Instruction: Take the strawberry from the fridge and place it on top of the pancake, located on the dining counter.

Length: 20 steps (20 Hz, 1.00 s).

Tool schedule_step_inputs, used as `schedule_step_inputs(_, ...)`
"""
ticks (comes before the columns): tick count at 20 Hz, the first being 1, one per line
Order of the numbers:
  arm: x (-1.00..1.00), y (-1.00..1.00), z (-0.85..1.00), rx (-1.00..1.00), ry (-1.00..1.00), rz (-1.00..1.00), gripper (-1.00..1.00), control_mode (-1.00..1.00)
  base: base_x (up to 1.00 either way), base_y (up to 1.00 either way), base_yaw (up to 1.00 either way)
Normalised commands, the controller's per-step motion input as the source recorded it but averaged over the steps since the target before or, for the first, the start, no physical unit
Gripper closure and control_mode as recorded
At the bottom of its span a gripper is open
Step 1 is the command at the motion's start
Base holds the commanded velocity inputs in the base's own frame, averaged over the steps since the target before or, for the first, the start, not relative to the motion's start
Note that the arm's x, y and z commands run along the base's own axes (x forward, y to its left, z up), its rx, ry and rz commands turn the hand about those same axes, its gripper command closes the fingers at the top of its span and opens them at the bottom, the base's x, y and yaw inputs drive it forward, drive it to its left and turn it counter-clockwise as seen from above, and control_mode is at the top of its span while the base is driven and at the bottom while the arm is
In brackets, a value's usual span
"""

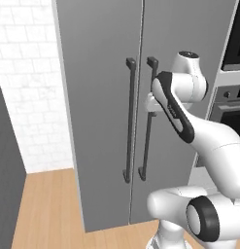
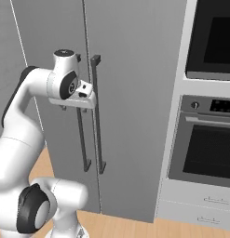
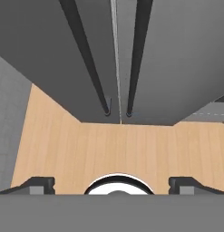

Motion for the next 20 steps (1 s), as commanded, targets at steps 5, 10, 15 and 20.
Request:
schedule_step_inputs(5,0.00,0.00,0.00,0.00,0.00,0.00,-1.00,1.00,-0.29,0.00,-0.04)
schedule_step_inputs(10,0.00,0.00,0.00,0.00,0.00,0.00,-1.00,1.00,0.00,0.00,-0.02)
schedule_step_inputs(15,0.16,0.00,0.00,0.00,-0.10,0.00,-1.00,-1.00,0.02,0.00,0.00)
schedule_step_inputs(20,0.61,0.00,0.00,-0.02,-0.46,-0.01,-1.00,-1.00,0.00,0.00,0.00)
